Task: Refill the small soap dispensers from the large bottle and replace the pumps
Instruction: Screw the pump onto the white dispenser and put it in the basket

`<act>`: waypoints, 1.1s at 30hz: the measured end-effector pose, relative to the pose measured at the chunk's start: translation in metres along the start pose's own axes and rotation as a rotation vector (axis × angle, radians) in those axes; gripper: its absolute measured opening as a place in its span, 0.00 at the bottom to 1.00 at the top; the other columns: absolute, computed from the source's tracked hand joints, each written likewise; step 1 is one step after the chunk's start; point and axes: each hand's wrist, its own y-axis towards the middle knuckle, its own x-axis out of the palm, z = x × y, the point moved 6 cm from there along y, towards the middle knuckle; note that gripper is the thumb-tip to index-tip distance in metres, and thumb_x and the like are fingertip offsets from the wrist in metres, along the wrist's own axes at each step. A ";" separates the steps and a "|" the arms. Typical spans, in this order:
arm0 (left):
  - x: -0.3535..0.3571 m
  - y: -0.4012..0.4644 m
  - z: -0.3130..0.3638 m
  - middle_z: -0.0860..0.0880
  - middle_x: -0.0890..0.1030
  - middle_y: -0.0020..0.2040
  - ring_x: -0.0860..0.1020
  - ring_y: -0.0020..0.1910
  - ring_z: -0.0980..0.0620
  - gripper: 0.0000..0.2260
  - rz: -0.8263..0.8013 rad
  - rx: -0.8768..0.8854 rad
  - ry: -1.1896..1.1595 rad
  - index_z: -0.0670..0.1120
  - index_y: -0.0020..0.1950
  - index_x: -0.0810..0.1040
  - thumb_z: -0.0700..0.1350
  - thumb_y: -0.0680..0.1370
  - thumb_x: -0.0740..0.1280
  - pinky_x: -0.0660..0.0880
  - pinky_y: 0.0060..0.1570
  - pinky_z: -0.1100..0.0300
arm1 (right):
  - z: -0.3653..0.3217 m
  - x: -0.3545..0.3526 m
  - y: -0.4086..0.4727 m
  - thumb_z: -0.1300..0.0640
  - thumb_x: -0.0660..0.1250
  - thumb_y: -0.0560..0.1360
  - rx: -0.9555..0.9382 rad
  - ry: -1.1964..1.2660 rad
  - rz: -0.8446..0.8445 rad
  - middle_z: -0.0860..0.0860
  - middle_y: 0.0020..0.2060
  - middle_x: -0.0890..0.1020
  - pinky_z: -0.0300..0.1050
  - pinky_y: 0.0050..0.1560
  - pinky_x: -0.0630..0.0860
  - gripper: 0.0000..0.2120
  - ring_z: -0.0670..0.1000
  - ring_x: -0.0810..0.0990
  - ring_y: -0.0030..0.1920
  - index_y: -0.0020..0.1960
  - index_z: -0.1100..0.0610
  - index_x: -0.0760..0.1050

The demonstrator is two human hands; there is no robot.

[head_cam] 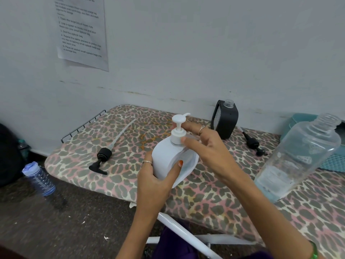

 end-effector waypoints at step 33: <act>0.000 0.000 0.001 0.60 0.81 0.54 0.80 0.54 0.59 0.20 -0.007 -0.002 -0.014 0.60 0.60 0.73 0.53 0.69 0.73 0.79 0.49 0.60 | 0.004 -0.002 0.006 0.56 0.74 0.71 -0.011 -0.052 0.162 0.43 0.47 0.81 0.41 0.60 0.71 0.09 0.42 0.78 0.53 0.46 0.51 0.75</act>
